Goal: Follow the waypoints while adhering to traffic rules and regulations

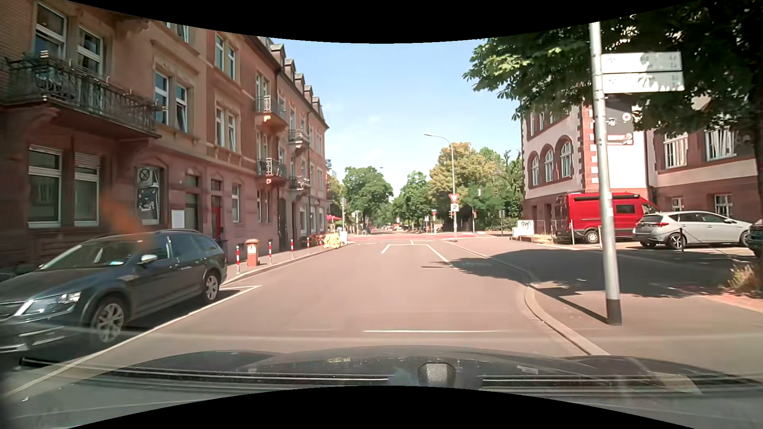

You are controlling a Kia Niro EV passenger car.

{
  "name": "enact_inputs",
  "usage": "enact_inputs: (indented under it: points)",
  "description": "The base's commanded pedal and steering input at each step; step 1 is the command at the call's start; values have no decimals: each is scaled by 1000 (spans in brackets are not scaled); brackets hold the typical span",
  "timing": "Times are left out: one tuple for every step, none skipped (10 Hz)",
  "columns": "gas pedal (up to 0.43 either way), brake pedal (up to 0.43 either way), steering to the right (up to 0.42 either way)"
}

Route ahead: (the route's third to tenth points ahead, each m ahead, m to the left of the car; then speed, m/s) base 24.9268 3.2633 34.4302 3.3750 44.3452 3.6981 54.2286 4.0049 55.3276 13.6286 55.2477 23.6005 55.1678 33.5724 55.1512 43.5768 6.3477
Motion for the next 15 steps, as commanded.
enact_inputs:
  points:
    - [0,0,-3]
    - [0,0,-4]
    - [0,0,-3]
    - [0,0,-3]
    - [0,0,-3]
    - [0,0,-3]
    - [0,0,-3]
    - [0,0,-3]
    - [0,0,-3]
    - [0,0,-3]
    - [0,6,-3]
    - [0,12,-2]
    - [0,55,-2]
    - [0,73,-3]
    - [0,91,-3]
